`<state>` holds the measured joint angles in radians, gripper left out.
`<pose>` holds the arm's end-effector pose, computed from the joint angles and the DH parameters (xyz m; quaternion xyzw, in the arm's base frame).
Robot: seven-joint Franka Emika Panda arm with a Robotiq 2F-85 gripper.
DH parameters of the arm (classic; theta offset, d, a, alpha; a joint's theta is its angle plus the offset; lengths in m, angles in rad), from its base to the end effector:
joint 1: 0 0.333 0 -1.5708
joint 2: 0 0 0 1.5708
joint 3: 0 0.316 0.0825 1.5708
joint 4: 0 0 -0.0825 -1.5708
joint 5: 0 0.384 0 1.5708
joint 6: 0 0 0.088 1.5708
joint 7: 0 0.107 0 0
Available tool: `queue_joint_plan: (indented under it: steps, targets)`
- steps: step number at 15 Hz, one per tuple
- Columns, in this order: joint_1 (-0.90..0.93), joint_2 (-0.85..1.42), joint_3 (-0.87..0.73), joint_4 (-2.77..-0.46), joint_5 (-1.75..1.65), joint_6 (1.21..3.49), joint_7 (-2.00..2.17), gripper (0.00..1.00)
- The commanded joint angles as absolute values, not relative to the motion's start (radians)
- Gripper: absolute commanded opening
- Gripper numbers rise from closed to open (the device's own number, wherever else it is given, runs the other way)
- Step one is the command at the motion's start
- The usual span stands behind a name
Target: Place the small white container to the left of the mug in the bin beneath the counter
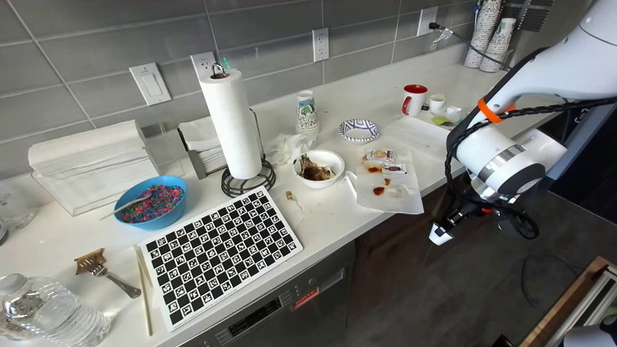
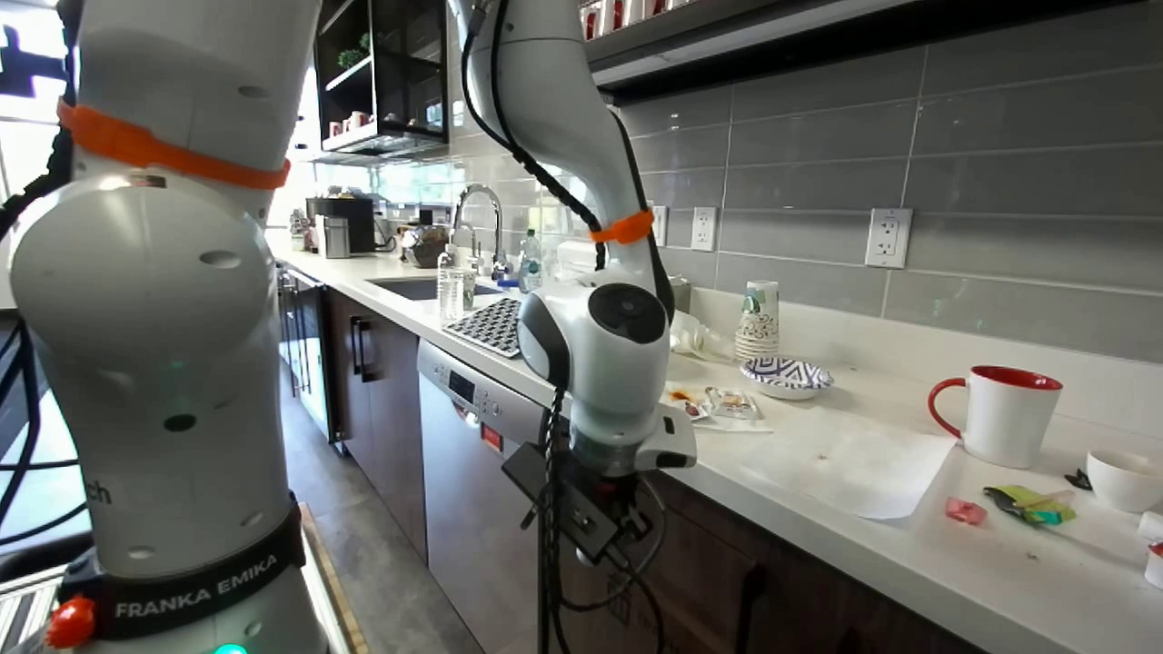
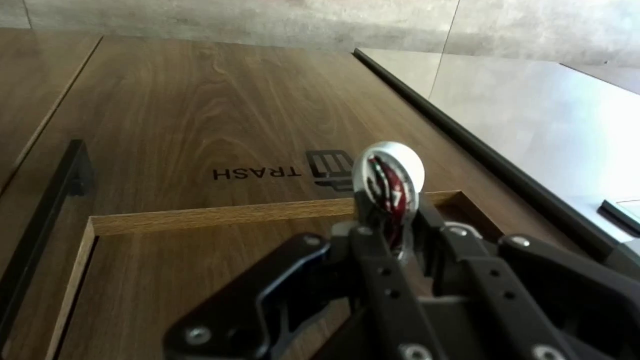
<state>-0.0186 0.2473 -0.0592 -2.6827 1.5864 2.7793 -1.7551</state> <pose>0.3410 -0.0734 0.1334 -0.9771 -0.0652 -0.1269 0.1577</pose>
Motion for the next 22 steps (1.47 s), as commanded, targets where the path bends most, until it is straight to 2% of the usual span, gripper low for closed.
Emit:
queue_joint_plan:
  steps: [1, 10, 14, 15, 20, 21, 22]
  targets:
    - [-0.051, 0.366, -0.062, -2.604, 1.724, 2.699, -1.905, 0.05]
    - [-0.081, 0.565, -0.082, -2.478, 2.054, 2.572, -2.176, 0.05]
    - [-0.048, 0.649, -0.162, -2.448, 2.166, 2.394, -2.203, 0.05]
    - [-0.015, 0.589, -0.172, -2.481, 2.116, 2.446, -2.167, 0.21]
    - [-0.019, 0.638, -0.190, -2.459, 2.134, 2.391, -2.169, 0.21]
    - [-0.019, 0.638, -0.190, -2.458, 2.134, 2.391, -2.169, 0.05]
    - [-0.022, 0.643, -0.194, -2.451, 2.157, 2.377, -2.182, 0.05]
